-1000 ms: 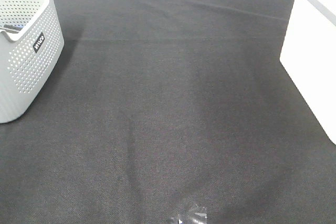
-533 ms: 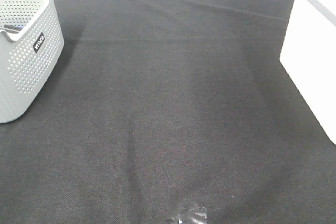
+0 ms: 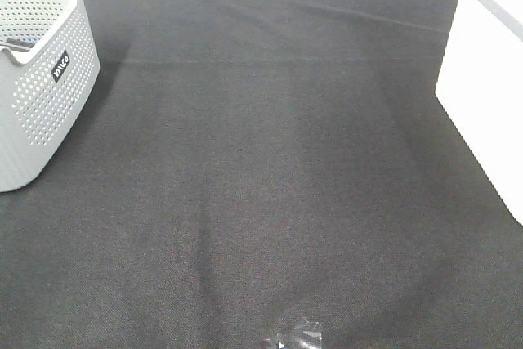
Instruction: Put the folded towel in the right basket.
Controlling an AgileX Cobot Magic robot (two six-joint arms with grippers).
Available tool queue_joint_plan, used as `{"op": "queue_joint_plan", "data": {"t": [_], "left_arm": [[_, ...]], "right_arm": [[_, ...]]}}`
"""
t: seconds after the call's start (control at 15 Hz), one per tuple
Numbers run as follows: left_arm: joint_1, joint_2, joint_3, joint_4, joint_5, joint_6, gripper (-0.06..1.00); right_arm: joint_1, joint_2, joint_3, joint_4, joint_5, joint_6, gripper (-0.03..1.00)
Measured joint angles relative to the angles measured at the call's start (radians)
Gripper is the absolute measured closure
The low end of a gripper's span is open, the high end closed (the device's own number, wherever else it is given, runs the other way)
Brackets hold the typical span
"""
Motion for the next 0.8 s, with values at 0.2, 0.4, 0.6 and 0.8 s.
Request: {"op": "queue_joint_plan", "data": {"t": [0.2, 0.4, 0.6, 0.8], "left_arm": [[0.000, 0.000, 0.000, 0.000, 0.000, 0.000, -0.05], [0.000, 0.000, 0.000, 0.000, 0.000, 0.000, -0.05], [0.000, 0.000, 0.000, 0.000, 0.000, 0.000, -0.05], [0.000, 0.000, 0.000, 0.000, 0.000, 0.000, -0.05]], "right_arm": [[0.017, -0.076, 0.001, 0.006, 0.005, -0.007, 0.00], [0.017, -0.137, 0.001, 0.006, 0.005, -0.007, 0.00], [0.017, -0.144, 0.001, 0.038, 0.006, -0.019, 0.00], [0.017, -0.144, 0.001, 0.084, 0.006, -0.065, 0.01]]}}
